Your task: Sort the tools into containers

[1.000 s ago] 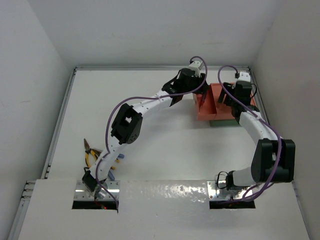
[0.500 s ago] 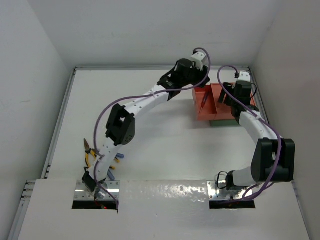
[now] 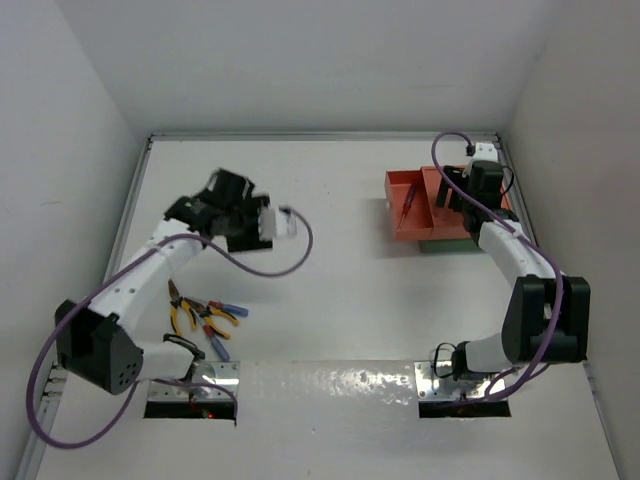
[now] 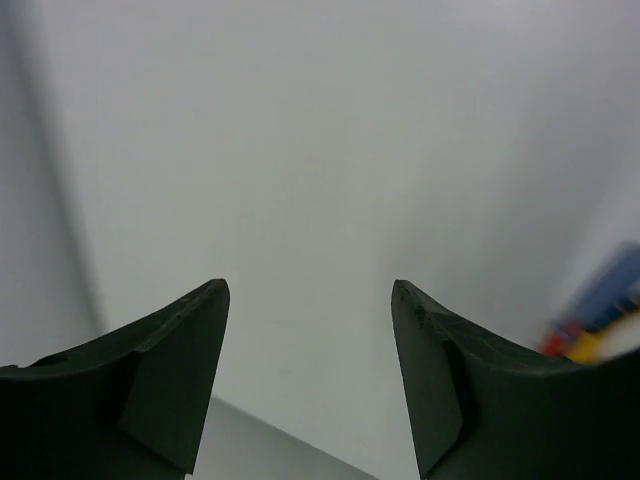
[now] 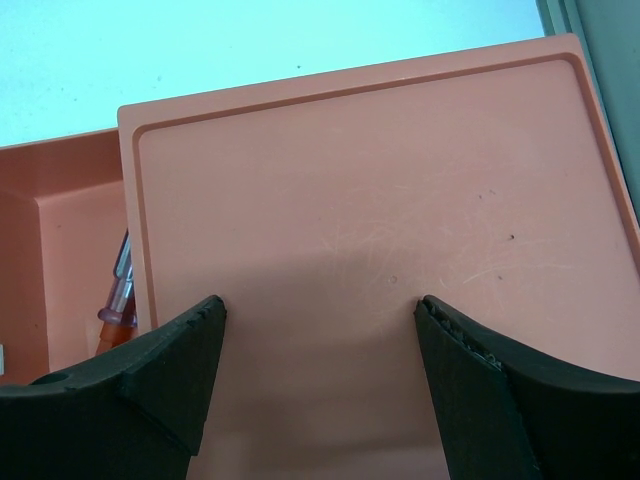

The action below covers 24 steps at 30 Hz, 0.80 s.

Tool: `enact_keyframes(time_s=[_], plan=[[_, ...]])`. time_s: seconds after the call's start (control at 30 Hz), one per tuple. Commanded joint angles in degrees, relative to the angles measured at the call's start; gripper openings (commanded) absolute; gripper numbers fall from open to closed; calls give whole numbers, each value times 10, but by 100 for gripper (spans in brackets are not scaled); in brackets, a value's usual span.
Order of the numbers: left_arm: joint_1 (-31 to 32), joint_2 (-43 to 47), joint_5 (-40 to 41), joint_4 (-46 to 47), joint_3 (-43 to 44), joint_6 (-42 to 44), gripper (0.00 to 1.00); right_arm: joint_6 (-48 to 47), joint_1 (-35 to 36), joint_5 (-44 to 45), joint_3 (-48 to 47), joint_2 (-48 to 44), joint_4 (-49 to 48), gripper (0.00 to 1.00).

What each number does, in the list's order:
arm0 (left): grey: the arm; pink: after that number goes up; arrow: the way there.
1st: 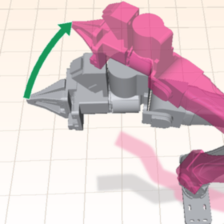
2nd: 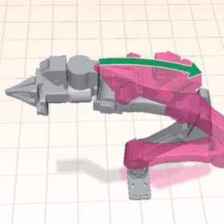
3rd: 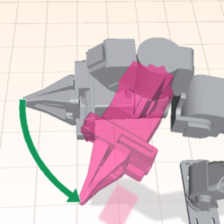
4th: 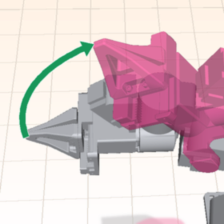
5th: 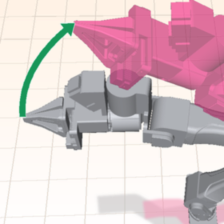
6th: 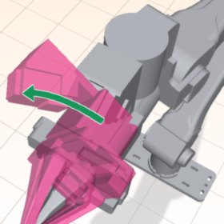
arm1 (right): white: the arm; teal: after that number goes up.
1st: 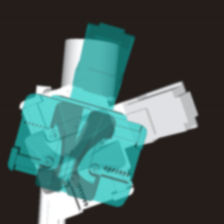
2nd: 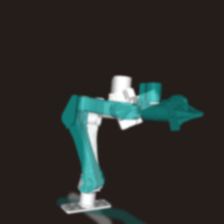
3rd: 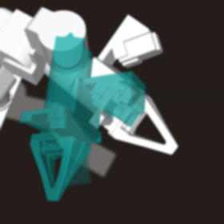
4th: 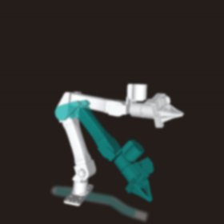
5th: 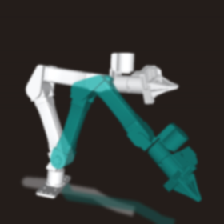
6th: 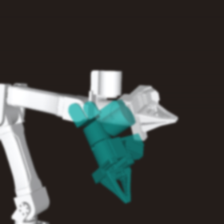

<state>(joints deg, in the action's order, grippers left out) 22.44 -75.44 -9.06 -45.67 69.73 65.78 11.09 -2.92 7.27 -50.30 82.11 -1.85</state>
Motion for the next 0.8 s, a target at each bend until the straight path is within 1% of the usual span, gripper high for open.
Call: enact_keyframes(time_s=[0.0,0.07,0.13,0.2,0.3,0.37,0.63,0.77], plan=[[14,-11,18,-156,-136,144,63,-19,-3,-1,6,25,103,77],[14,0,21,-125,-179,130,63,-23,-2,0,7,25,108,77],[14,3,12,-91,-197,101,63,-24,-2,0,12,24,107,77],[14,4,-11,-78,-214,85,63,-26,-3,1,16,22,108,77],[16,4,-10,-63,-248,95,65,-27,-3,5,21,22,107,77],[18,3,-12,-52,-267,97,68,-26,-3,12,21,24,108,78],[35,-2,-45,-26,-281,71,69,-19,-3,3,20,32,105,78],[45,-8,-75,-19,-281,53,69,-20,-3,4,21,33,106,78]])
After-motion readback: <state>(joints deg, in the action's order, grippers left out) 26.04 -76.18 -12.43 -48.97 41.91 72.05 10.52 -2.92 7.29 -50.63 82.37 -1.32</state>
